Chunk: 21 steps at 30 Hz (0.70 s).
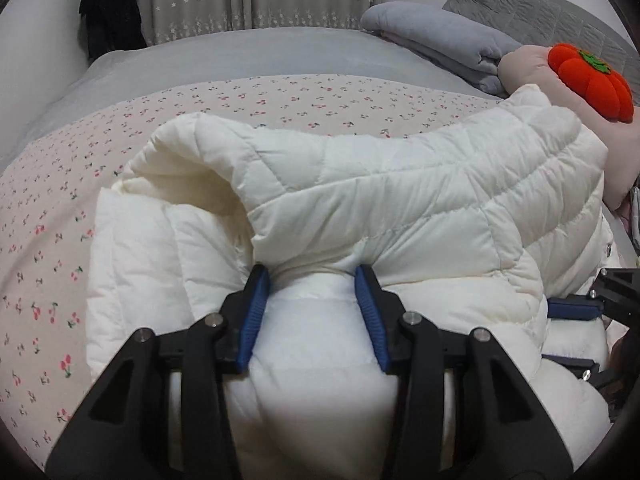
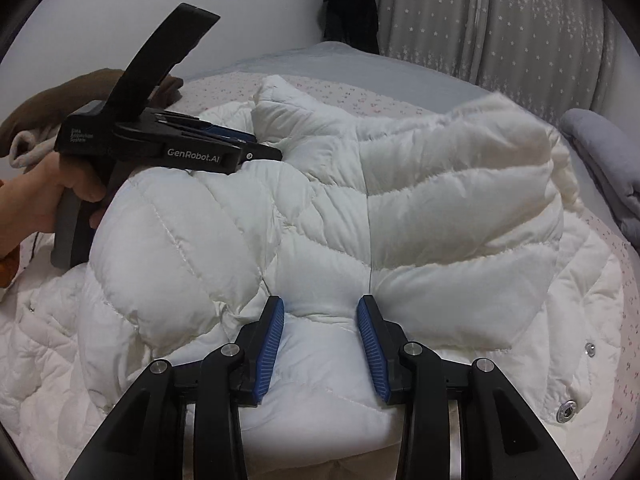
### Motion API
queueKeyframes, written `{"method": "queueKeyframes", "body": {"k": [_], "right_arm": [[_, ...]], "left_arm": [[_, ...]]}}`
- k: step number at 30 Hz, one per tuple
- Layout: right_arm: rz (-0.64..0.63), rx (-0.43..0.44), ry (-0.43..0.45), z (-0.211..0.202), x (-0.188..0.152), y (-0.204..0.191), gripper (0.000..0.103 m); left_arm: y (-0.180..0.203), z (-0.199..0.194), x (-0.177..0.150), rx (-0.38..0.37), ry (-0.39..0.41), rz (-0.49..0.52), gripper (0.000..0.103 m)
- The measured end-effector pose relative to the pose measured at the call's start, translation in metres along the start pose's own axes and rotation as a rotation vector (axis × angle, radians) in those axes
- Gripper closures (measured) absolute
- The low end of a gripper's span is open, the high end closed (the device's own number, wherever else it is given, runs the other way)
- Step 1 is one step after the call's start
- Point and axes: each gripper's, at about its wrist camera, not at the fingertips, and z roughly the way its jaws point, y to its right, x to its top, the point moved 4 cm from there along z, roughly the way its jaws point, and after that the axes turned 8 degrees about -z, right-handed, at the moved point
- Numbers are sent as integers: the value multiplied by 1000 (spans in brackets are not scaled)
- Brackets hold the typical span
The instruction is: Fold large clothes
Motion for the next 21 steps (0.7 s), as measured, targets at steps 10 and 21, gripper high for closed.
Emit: {"method": "queueKeyframes", "body": {"k": [10, 21], "right_arm": [[19, -63, 75, -36, 32, 20, 48], [180, -89, -30, -6, 8, 60, 43]], "left_arm": [[17, -61, 7, -56, 108, 68, 54], [31, -39, -34, -5, 20, 248, 53]]}}
